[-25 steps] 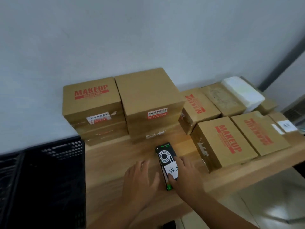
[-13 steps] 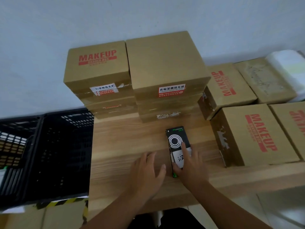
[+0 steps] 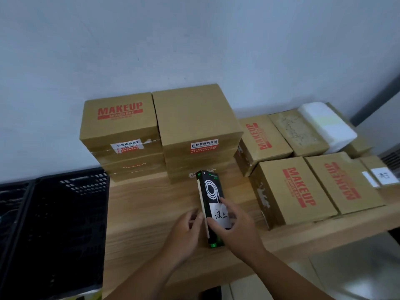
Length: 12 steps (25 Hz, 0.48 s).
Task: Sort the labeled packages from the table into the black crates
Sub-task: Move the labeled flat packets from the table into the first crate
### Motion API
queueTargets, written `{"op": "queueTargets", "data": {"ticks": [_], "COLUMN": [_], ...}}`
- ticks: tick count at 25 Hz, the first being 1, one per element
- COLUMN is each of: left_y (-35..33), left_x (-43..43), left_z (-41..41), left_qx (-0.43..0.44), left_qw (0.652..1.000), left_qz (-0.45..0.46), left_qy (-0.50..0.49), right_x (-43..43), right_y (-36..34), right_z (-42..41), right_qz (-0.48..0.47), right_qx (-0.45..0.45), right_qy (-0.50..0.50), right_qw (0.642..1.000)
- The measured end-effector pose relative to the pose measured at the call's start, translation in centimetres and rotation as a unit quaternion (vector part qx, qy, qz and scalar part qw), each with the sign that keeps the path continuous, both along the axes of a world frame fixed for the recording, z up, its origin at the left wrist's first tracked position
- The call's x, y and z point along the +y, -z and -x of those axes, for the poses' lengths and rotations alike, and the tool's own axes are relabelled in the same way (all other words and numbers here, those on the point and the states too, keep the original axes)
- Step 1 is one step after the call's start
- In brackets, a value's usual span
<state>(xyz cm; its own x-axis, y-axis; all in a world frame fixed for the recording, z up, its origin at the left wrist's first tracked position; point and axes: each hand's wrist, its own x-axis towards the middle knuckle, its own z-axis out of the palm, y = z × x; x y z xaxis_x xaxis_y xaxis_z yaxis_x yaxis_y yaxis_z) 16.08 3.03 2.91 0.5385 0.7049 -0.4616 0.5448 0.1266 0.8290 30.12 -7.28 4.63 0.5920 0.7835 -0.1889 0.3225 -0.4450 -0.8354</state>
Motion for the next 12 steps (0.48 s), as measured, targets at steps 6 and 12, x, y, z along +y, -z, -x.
{"op": "queueTargets", "data": {"ticks": [6,12], "left_y": [-0.7,-1.2], "left_x": [-0.4,0.0], "left_z": [0.0,0.2], "left_qx": [-0.061,-0.108], "left_qw": [0.997,0.991], "left_qz": [0.039,0.076], "left_qy": [-0.007,-0.014], "right_x": [-0.2,0.1], "right_y": [-1.4,-1.6], "right_z": [0.1,0.9], "right_qz": [-0.052,-0.042], "right_qx": [0.227,0.241], "right_qy": [0.025,-0.013], "right_qw": [0.972,0.97]}}
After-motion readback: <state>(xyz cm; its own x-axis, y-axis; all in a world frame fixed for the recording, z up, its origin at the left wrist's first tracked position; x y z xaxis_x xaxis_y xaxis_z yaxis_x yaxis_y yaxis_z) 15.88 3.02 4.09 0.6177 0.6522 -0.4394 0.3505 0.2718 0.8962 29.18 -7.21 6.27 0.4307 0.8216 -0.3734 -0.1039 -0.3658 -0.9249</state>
